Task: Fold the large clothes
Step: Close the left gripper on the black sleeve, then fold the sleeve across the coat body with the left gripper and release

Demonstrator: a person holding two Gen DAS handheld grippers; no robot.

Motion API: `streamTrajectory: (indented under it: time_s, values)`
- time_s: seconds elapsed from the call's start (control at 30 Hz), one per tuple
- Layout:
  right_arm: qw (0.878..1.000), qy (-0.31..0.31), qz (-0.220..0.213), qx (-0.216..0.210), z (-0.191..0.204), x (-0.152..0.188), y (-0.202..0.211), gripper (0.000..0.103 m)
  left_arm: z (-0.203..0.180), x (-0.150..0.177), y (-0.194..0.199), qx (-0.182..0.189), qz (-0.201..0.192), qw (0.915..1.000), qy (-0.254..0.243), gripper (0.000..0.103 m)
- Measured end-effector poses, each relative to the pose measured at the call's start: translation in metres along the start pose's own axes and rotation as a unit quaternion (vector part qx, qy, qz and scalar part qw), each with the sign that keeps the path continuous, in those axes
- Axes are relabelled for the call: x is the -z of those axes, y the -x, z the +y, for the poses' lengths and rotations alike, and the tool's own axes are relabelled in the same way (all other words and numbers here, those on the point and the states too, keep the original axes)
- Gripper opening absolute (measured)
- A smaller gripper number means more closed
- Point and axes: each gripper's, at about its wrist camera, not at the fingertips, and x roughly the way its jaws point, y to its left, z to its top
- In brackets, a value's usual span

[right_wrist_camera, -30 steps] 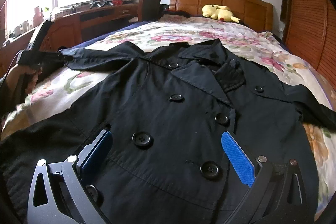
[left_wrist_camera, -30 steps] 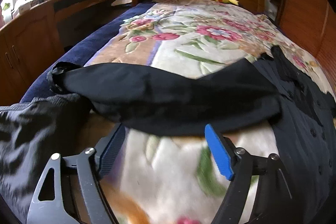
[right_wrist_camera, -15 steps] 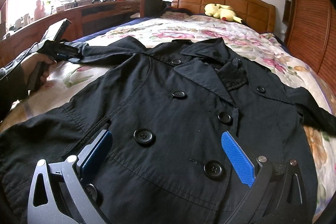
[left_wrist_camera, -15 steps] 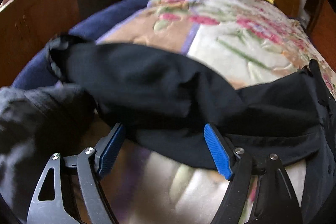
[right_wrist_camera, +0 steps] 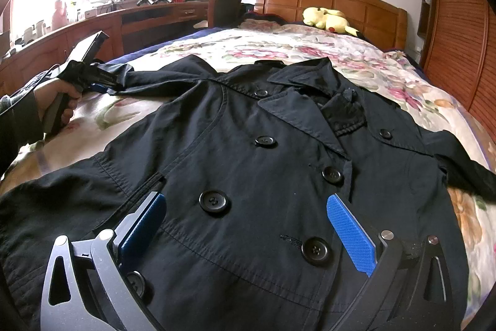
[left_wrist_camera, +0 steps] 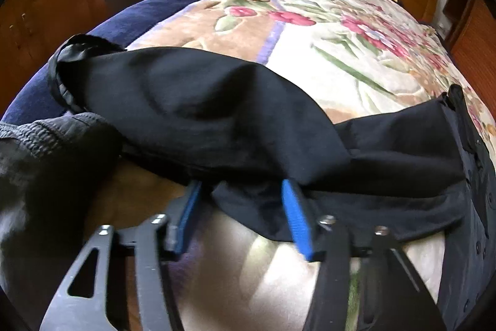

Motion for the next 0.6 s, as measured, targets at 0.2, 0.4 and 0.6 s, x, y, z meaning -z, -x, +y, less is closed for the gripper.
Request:
streamTrajectory:
  time_s: [0.2, 0.4, 0.6]
  values:
    - [1.000, 0.001, 0.002, -0.001, 0.000, 0.000, -0.001, 0.103, -0.022, -0.002, 0.009, 0.005, 0.012, 0.9986, -0.051, 0.008]
    - [1.000, -0.008, 0.000, -0.006, -0.003, -0.001, 0.001, 0.103, -0.067, -0.011, 0.058, 0.012, -0.038, 0.9951, -0.090, 0.006]
    - [0.999, -0.048, -0.004, -0.025, -0.024, 0.001, 0.013, 0.103, -0.149, -0.011, 0.126, 0.035, -0.082, 0.9830, -0.161, 0.006]
